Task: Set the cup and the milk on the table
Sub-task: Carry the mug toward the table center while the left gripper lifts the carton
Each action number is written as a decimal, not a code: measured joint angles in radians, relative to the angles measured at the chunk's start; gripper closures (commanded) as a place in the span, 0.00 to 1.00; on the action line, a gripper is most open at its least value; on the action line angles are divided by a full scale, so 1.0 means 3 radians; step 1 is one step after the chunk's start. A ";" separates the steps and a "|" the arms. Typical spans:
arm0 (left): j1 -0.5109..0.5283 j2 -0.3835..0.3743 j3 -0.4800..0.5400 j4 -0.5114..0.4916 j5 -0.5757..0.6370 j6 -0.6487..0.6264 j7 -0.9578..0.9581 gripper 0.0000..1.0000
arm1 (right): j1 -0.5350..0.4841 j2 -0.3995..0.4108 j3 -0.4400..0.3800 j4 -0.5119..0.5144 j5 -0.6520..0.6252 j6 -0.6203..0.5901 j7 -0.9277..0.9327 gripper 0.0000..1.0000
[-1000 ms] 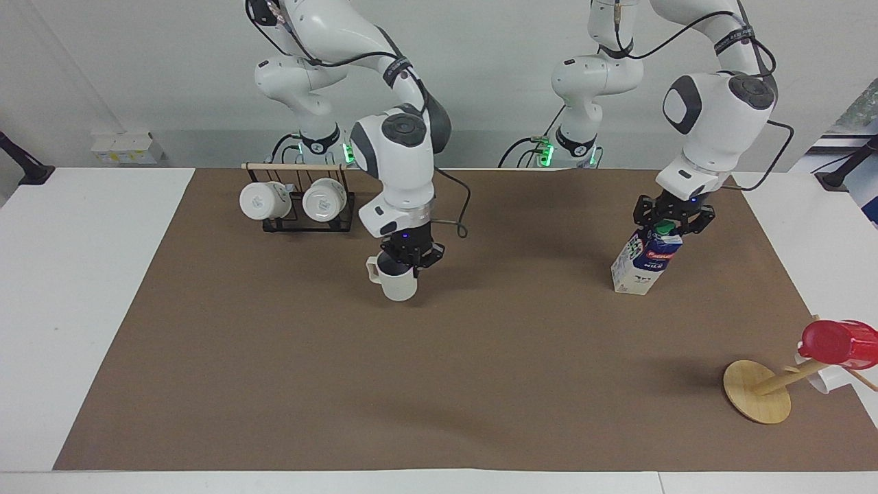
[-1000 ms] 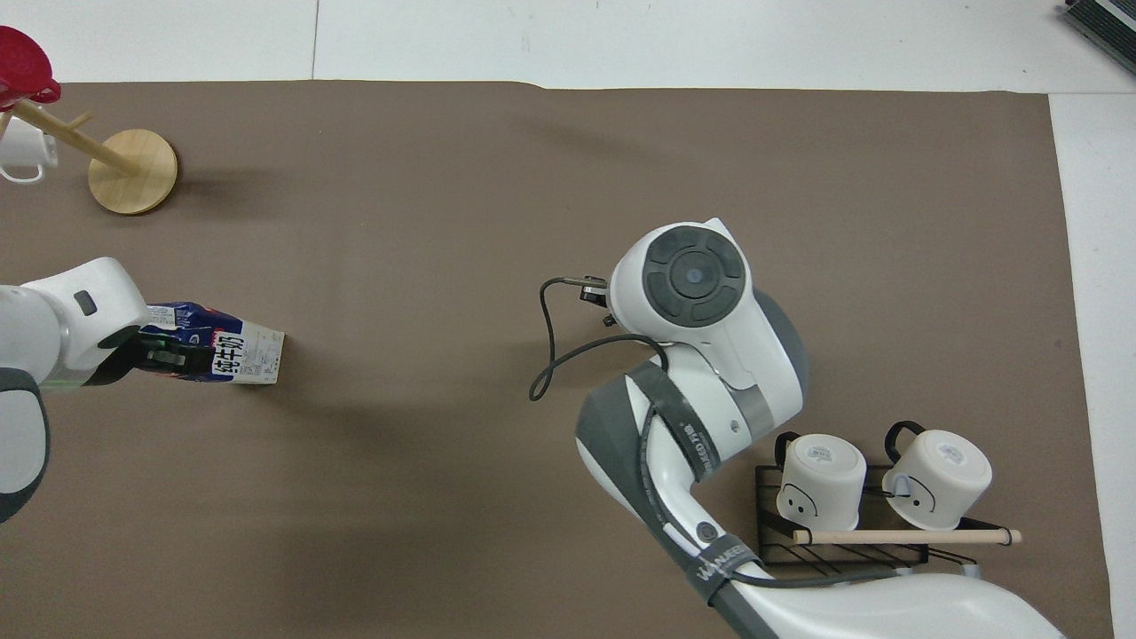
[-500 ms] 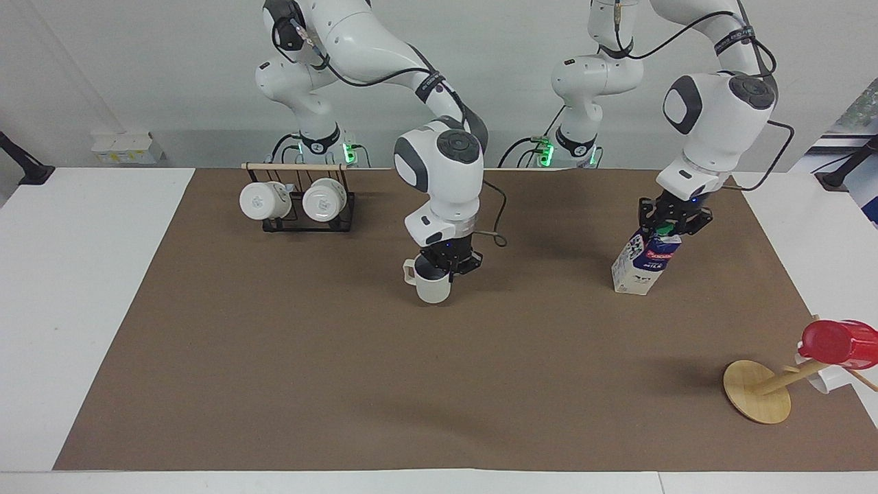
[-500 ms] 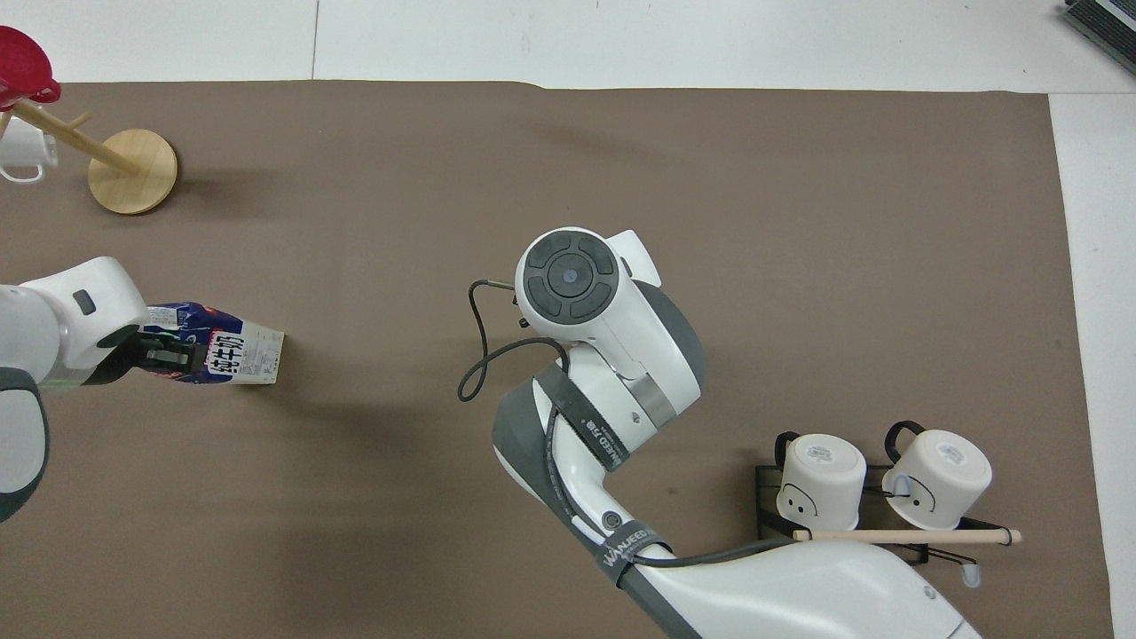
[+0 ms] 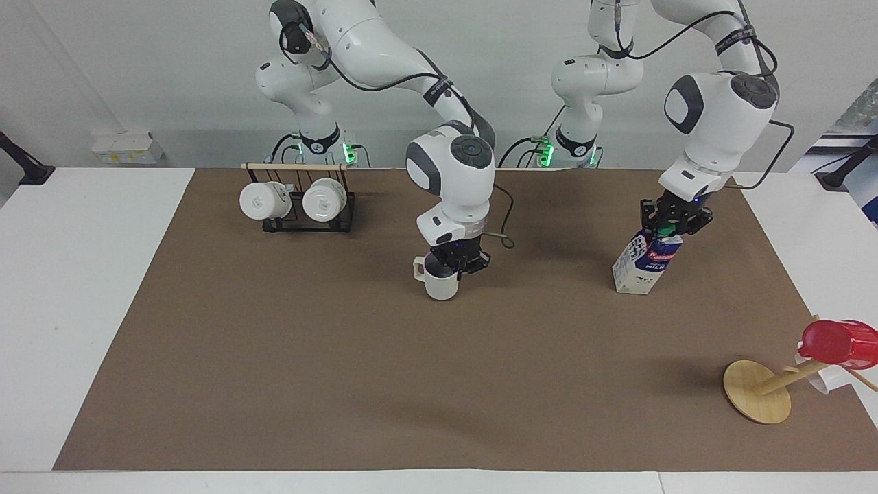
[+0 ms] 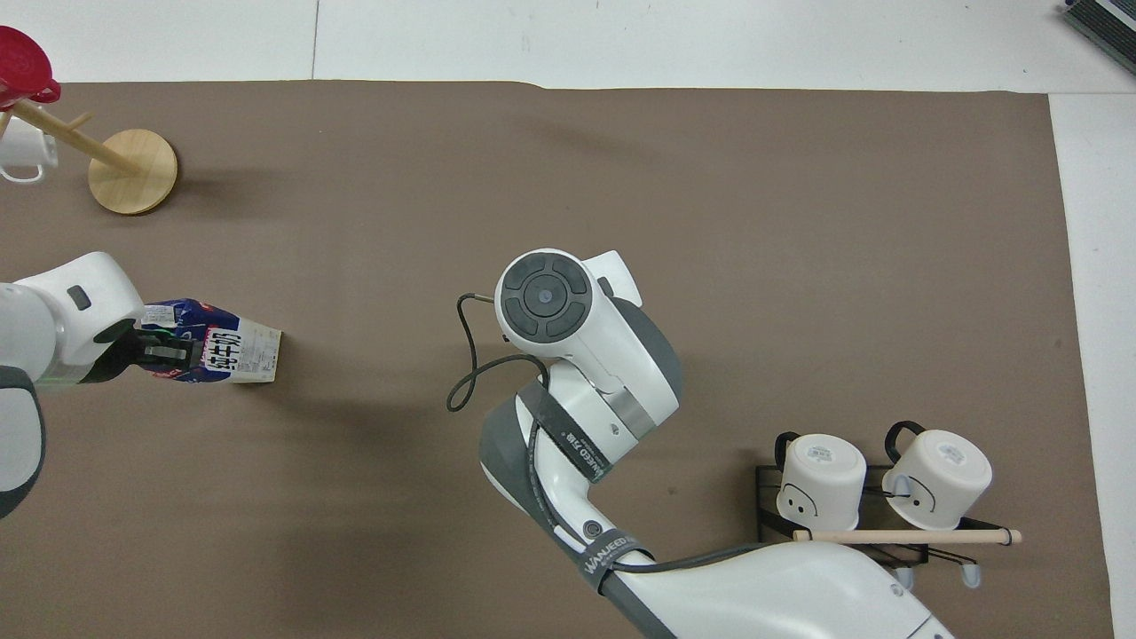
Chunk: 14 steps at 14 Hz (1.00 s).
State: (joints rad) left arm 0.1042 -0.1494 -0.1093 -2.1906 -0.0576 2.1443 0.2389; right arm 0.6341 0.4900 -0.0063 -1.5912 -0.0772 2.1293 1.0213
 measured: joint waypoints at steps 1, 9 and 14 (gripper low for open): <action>0.0001 0.0001 0.0000 0.0023 0.0000 -0.0009 -0.0051 0.64 | -0.0003 0.0002 -0.0005 -0.0025 0.0000 0.0014 0.0000 0.83; -0.0065 0.0000 -0.0057 0.0560 -0.0098 -0.0569 -0.0725 0.63 | -0.0025 -0.0003 -0.0009 -0.0007 0.0000 0.0045 0.0001 0.00; -0.0554 0.0002 -0.0088 0.0670 -0.0108 -0.0643 -0.1431 0.63 | -0.0212 -0.0322 -0.0047 0.0027 -0.0001 0.0011 -0.0044 0.00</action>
State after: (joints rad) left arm -0.0620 -0.1488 -0.1357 -1.9897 -0.0901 1.9515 -0.1903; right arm 0.5706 0.3935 -0.0204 -1.5830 -0.0774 2.1326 1.0081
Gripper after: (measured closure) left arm 0.604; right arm 0.000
